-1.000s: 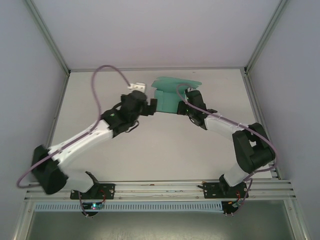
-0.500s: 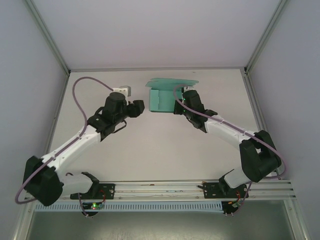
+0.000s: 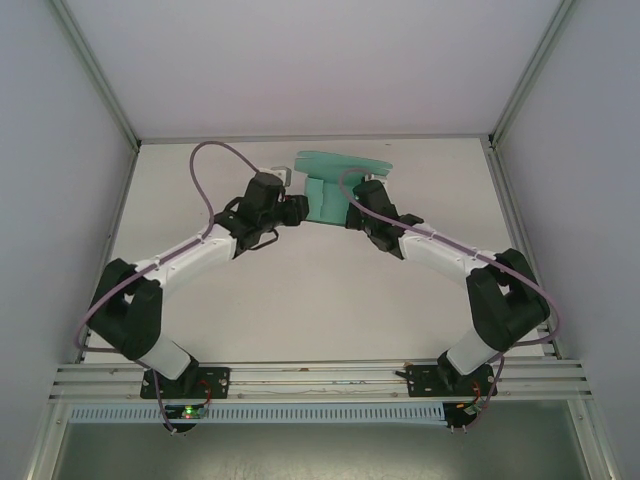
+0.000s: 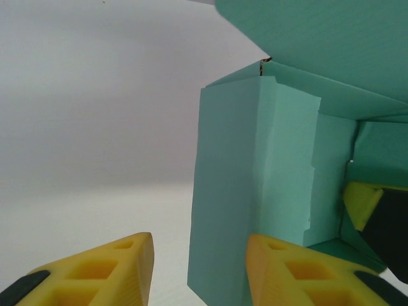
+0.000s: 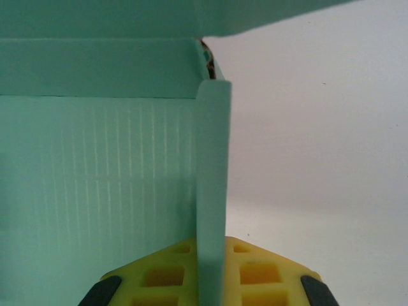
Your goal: Assemble paper box
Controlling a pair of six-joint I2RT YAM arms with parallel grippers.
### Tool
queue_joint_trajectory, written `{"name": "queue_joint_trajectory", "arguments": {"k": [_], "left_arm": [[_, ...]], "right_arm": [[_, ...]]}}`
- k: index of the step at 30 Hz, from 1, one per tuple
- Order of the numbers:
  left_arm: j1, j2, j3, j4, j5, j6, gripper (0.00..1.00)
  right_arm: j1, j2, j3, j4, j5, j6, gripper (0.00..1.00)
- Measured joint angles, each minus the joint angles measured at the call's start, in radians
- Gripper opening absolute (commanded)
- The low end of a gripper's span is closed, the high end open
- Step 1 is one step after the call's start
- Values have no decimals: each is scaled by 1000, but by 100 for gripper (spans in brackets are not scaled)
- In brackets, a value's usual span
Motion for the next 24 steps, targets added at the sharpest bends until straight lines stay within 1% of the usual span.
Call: {"name": "queue_joint_trajectory", "arguments": {"k": [8, 14, 19, 24], "left_arm": [[0, 74, 53, -15, -16, 10, 40], [-1, 78, 56, -21, -11, 10, 40], [-1, 78, 56, -23, -6, 10, 42], [-1, 61, 56, -33, -9, 12, 52]], "right_arm": [[0, 21, 24, -30, 35, 3, 0], [-1, 36, 26, -36, 40, 11, 0], [-9, 36, 26, -37, 36, 19, 0], [-23, 36, 26, -37, 21, 19, 0]]}}
